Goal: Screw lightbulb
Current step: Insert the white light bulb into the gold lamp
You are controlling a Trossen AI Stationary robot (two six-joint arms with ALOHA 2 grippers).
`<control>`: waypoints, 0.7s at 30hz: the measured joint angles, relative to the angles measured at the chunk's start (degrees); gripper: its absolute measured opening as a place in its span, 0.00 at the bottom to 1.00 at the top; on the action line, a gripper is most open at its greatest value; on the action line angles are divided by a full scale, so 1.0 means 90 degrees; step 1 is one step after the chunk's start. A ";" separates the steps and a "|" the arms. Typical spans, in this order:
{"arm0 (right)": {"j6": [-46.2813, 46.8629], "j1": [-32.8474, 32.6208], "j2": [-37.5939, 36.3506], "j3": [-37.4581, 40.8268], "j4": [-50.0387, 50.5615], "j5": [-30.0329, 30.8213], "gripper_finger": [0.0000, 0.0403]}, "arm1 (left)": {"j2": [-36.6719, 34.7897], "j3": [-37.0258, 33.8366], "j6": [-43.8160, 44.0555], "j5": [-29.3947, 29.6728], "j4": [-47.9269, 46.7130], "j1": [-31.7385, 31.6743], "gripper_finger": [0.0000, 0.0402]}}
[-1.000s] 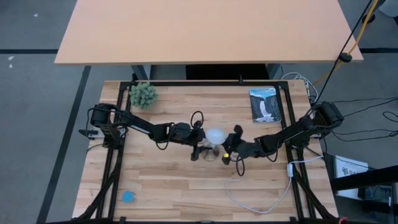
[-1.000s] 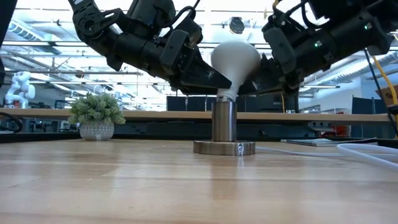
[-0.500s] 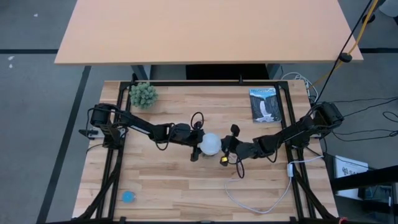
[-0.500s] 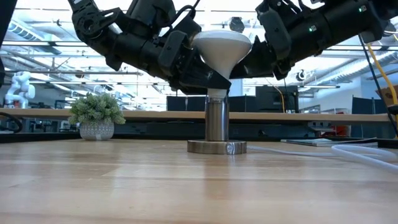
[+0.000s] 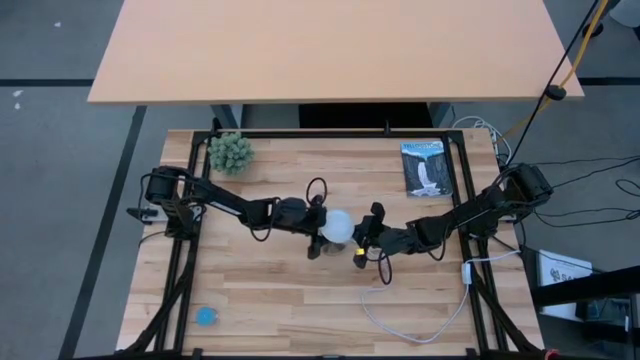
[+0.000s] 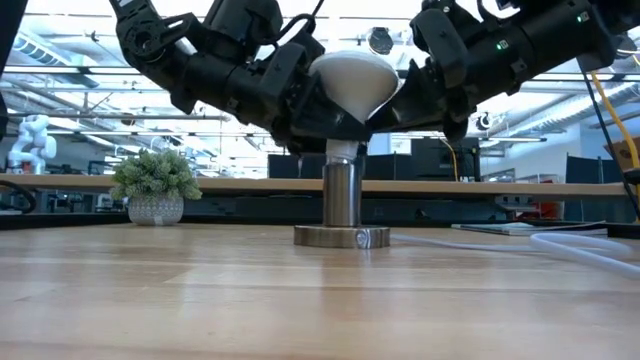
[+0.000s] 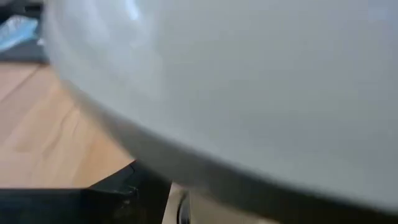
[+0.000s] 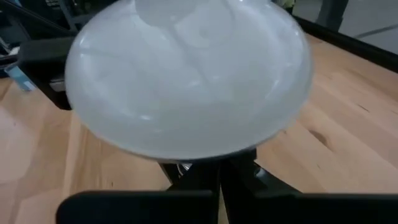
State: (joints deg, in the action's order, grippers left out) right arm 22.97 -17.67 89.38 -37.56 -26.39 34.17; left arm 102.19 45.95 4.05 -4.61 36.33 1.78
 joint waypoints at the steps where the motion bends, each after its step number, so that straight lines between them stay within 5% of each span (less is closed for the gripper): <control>1: -0.0006 0.0000 0.0000 0.0000 -0.0007 0.0002 0.00 | 0.0000 -0.0009 -0.0026 -0.0008 0.0111 0.0000 0.58; 7: -0.0006 -0.0007 0.0000 0.0000 0.0001 -0.0002 0.00 | 0.0000 -0.0420 -0.0058 -0.0232 0.1071 0.0000 0.58; 21: -0.0015 -0.0005 0.0000 0.0000 0.0003 0.0000 0.00 | 0.0002 -0.0486 -0.0148 -0.0170 0.1075 0.0000 0.58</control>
State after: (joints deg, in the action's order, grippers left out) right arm 22.84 -17.72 89.38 -37.56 -26.37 34.17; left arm 102.21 41.58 2.72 -6.14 46.01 1.78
